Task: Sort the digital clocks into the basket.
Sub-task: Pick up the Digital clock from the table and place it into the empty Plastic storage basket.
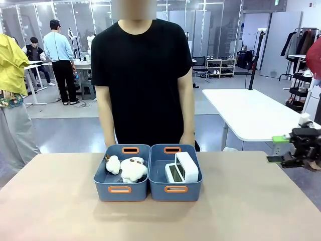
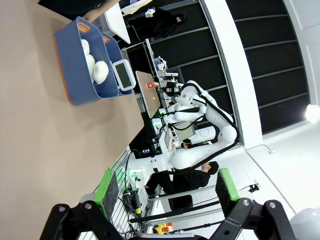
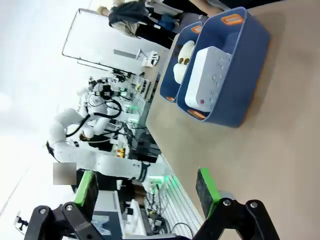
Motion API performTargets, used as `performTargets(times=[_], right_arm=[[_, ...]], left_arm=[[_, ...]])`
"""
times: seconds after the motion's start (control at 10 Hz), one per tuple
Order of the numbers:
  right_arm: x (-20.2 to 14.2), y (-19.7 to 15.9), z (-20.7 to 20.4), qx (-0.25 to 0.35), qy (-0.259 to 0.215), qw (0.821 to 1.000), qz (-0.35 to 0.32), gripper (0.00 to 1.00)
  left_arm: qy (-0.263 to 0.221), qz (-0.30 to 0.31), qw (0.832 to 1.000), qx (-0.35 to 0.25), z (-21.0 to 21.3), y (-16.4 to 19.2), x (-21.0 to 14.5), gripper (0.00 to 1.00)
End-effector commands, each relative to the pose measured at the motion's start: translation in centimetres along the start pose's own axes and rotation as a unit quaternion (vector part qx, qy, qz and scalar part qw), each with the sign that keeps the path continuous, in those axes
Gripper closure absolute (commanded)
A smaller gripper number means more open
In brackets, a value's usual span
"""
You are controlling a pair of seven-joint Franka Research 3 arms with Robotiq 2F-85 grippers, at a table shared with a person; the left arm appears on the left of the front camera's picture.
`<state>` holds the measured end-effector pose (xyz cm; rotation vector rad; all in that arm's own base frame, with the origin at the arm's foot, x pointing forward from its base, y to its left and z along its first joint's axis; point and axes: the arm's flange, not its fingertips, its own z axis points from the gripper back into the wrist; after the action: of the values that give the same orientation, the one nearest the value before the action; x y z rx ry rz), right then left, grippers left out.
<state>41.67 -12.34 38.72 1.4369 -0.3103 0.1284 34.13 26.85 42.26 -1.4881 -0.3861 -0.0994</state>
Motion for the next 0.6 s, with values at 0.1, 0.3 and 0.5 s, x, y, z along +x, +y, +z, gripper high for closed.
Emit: performTargets(times=[0.1,0.3,0.5], right_arm=[[-4.3,-2.2,6.0,0.029,-0.027,0.998,-0.039,0.0],[-7.2,-5.1,10.7,0.052,-0.072,0.995,-0.044,0.0],[-10.1,-6.8,16.4,0.064,-0.079,0.992,-0.074,0.0]], left_arm=[[0.006,-0.004,1.0,-0.003,0.1,-0.3,-0.2,0.0],[0.006,-0.004,1.0,-0.003,0.1,-0.3,-0.2,0.0],[0.006,-0.004,1.0,-0.003,0.1,-0.3,-0.2,0.0]])
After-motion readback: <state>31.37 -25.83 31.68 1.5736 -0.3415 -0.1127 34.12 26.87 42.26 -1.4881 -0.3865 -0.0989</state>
